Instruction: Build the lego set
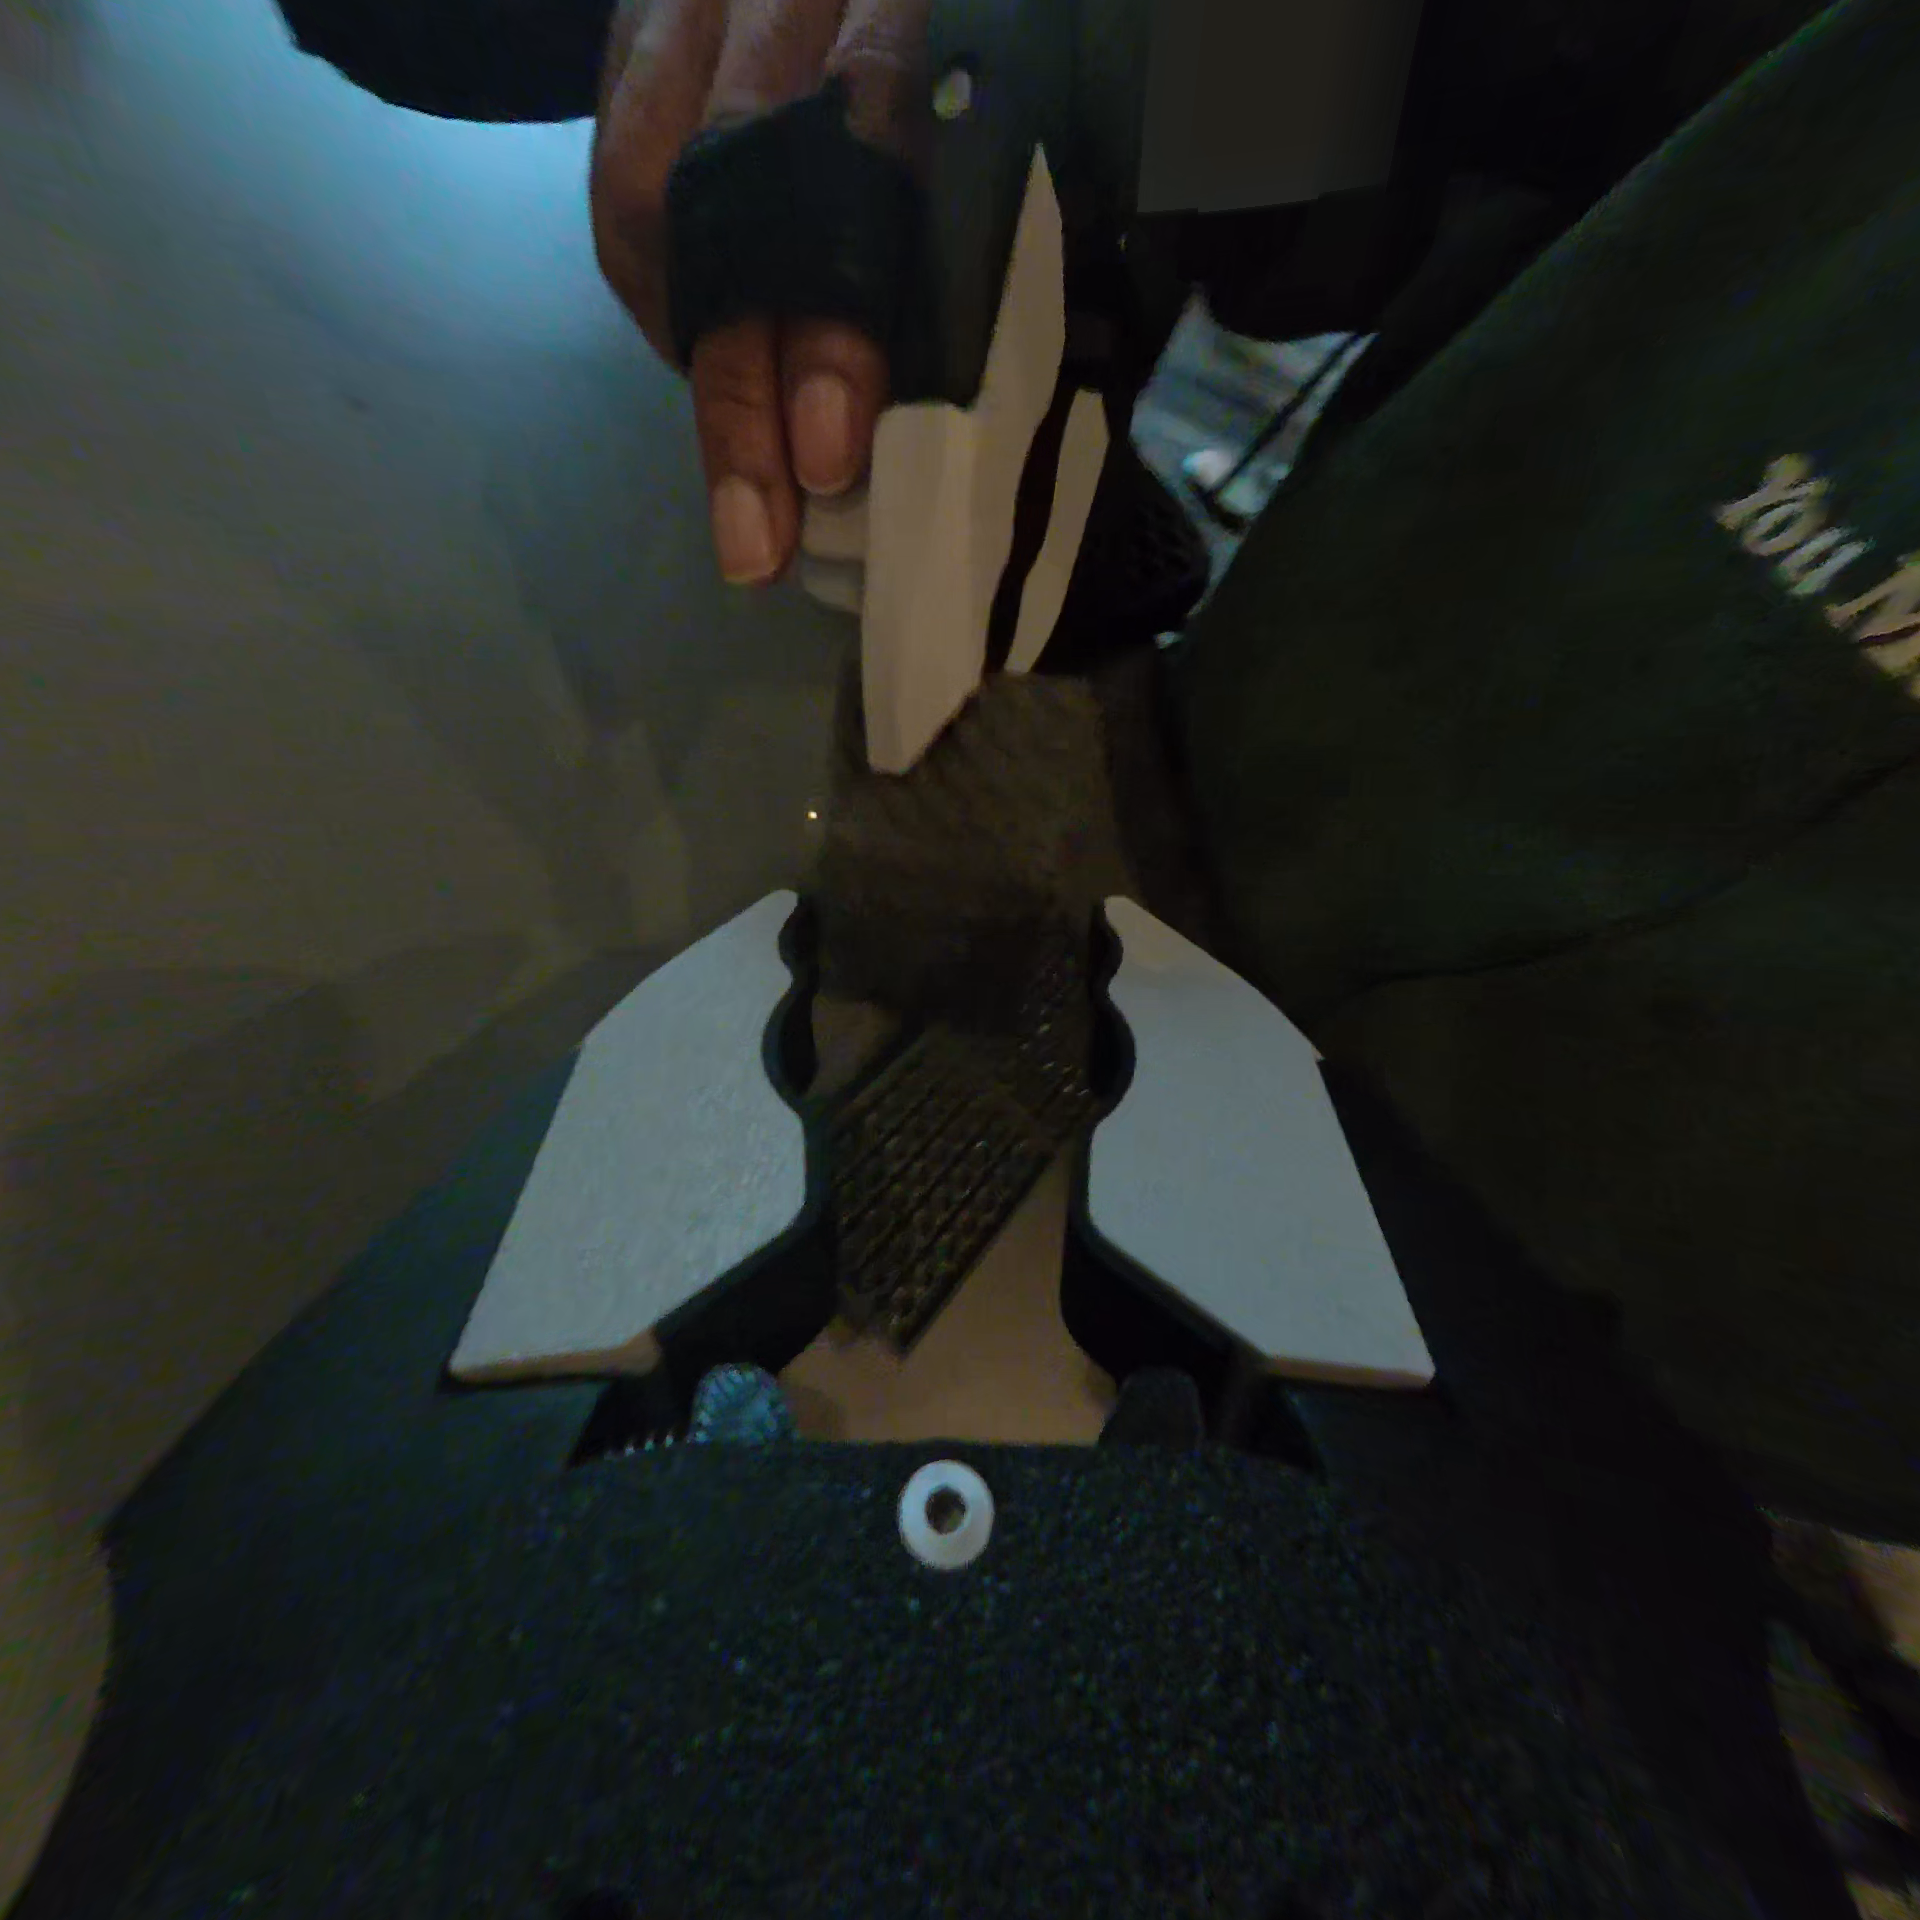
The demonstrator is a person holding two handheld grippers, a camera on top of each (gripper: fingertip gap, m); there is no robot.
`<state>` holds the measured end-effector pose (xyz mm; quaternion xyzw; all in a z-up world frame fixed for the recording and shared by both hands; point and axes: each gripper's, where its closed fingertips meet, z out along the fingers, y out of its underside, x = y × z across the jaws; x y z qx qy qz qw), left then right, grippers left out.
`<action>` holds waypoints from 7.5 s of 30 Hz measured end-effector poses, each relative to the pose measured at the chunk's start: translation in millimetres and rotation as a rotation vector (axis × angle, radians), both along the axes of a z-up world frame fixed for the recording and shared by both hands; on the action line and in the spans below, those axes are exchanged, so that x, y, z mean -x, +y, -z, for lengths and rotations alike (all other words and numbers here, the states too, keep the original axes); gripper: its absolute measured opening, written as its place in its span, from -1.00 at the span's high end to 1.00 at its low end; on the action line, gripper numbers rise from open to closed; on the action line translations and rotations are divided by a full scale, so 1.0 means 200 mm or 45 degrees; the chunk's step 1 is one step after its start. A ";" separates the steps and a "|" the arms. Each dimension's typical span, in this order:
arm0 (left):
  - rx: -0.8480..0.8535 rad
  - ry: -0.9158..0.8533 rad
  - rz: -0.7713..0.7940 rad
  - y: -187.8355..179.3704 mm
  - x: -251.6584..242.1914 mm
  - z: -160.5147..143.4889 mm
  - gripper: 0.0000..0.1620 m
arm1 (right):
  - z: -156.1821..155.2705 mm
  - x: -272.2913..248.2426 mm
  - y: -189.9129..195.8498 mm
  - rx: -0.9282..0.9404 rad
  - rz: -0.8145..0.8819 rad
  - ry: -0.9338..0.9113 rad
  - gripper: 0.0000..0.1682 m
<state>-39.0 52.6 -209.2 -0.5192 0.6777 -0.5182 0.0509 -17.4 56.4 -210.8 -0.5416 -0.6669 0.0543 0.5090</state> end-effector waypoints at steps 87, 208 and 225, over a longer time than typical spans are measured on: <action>-0.630 -0.436 -0.296 0.08 0.02 -0.15 0.27 | -0.08 0.02 0.00 2.052 0.002 0.705 0.95; 0.430 0.569 -1.032 -0.12 0.26 0.34 0.75 | -0.01 -0.21 -0.03 1.850 -0.241 0.385 0.95; 0.334 0.491 -0.929 -0.05 0.21 0.31 0.98 | 0.06 -0.21 -0.01 1.999 -0.028 0.553 0.95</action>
